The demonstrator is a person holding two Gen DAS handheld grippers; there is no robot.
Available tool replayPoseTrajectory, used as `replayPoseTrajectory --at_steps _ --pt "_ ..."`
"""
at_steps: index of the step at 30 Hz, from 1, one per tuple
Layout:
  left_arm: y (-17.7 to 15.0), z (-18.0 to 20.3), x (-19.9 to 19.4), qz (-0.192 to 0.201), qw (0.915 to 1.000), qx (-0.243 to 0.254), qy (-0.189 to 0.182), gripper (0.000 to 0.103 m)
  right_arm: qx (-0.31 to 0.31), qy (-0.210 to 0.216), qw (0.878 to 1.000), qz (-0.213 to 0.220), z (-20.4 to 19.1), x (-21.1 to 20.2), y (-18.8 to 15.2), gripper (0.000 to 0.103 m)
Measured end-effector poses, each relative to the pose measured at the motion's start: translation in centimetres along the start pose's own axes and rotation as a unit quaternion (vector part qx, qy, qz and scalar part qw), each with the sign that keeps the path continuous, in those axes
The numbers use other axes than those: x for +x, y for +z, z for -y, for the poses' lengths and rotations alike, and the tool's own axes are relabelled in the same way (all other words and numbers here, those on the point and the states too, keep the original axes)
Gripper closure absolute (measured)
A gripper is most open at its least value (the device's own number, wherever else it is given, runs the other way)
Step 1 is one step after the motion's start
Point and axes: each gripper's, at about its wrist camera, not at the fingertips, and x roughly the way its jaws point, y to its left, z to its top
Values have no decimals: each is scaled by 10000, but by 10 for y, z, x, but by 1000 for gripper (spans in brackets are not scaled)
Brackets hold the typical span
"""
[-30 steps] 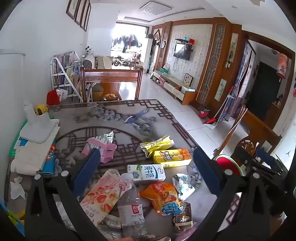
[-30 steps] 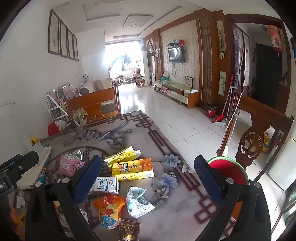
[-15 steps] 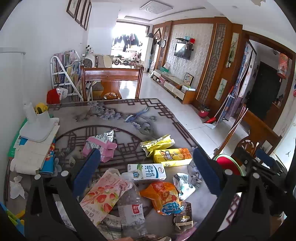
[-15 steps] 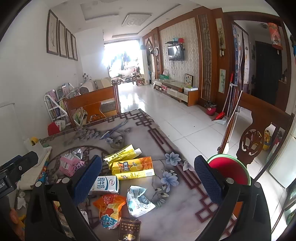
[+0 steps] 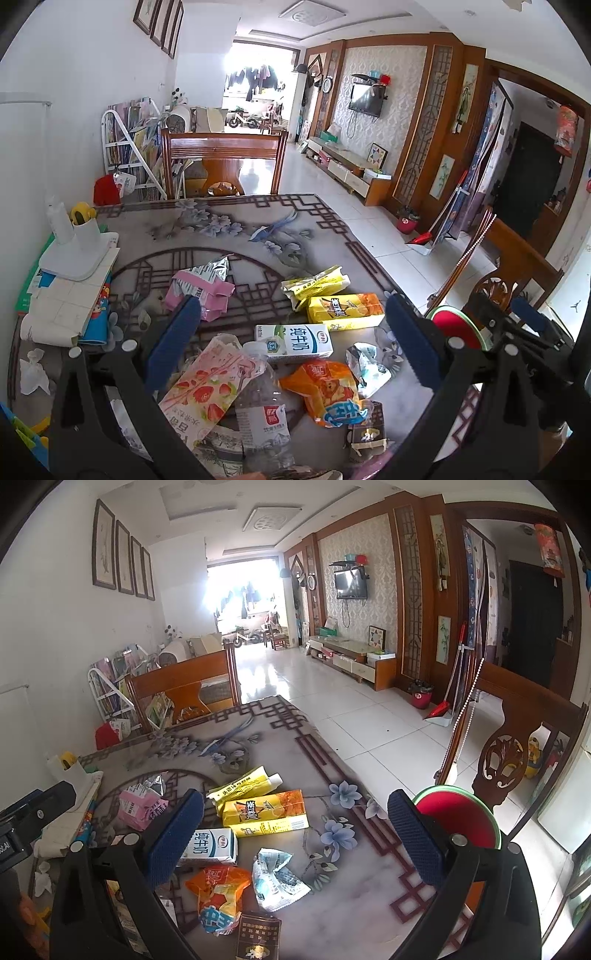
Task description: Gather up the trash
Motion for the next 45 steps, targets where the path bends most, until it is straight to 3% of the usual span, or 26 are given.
replayPoseTrajectory --at_steps 39,45 --pt "-8 -12 4 -82 9997 -215 57 5 -2 13 10000 -50 -1 -2 -1 7" --pt "5 -34 -9 338 9981 -510 73 5 -17 26 10000 -65 -2 -1 -1 7"
